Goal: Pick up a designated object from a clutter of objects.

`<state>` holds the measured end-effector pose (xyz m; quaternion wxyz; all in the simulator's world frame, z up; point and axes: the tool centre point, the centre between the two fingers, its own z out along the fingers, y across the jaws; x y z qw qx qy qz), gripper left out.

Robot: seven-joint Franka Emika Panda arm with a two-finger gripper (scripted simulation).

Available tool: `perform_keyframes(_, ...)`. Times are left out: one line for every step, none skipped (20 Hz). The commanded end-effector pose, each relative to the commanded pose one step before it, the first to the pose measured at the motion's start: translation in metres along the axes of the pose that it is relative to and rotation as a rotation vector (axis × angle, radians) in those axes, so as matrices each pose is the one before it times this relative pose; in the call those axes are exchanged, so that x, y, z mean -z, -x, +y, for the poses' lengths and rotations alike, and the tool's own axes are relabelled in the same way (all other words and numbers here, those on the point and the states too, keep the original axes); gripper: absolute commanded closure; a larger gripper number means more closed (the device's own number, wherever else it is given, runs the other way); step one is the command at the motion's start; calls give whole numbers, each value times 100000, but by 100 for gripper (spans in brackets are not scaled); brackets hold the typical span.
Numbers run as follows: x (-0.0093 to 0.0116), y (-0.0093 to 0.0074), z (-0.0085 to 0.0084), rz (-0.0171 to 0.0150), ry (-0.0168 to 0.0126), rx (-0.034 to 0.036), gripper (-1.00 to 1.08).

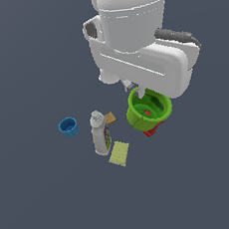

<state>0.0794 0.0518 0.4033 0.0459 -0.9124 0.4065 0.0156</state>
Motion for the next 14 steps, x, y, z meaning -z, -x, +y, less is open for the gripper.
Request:
perform_keyframes(1725, -401, 282, 47, -70, 86, 108)
perform_keyframes(508, -144, 82, 0, 0, 0, 108)
perform_keyframes(454, -130, 72, 0, 0, 0, 108)
perform_keyframes(390, -92, 38, 20, 34, 29, 108)
perform_keyframes(347, -101, 53, 0, 0, 0, 108)
perform_keyframes(295, -87, 43, 0, 0, 0, 108)
perform_keyframes(243, -73, 33, 0, 0, 0, 108)
perform_keyframes(192, -60, 23, 0, 0, 0, 108)
perform_keyframes(142, -47, 12, 0, 0, 0, 108)
perform_keyframes(94, -34, 2, 0, 0, 0, 108)
perform_keyframes(45, -22, -8, 0, 0, 0, 108)
perform_keyframes(-2, -9, -18, 0, 0, 0, 108)
perform_keyframes(-46, 3, -27, 0, 0, 0, 108)
perform_keyframes(-27, 4, -12, 0, 0, 0, 108)
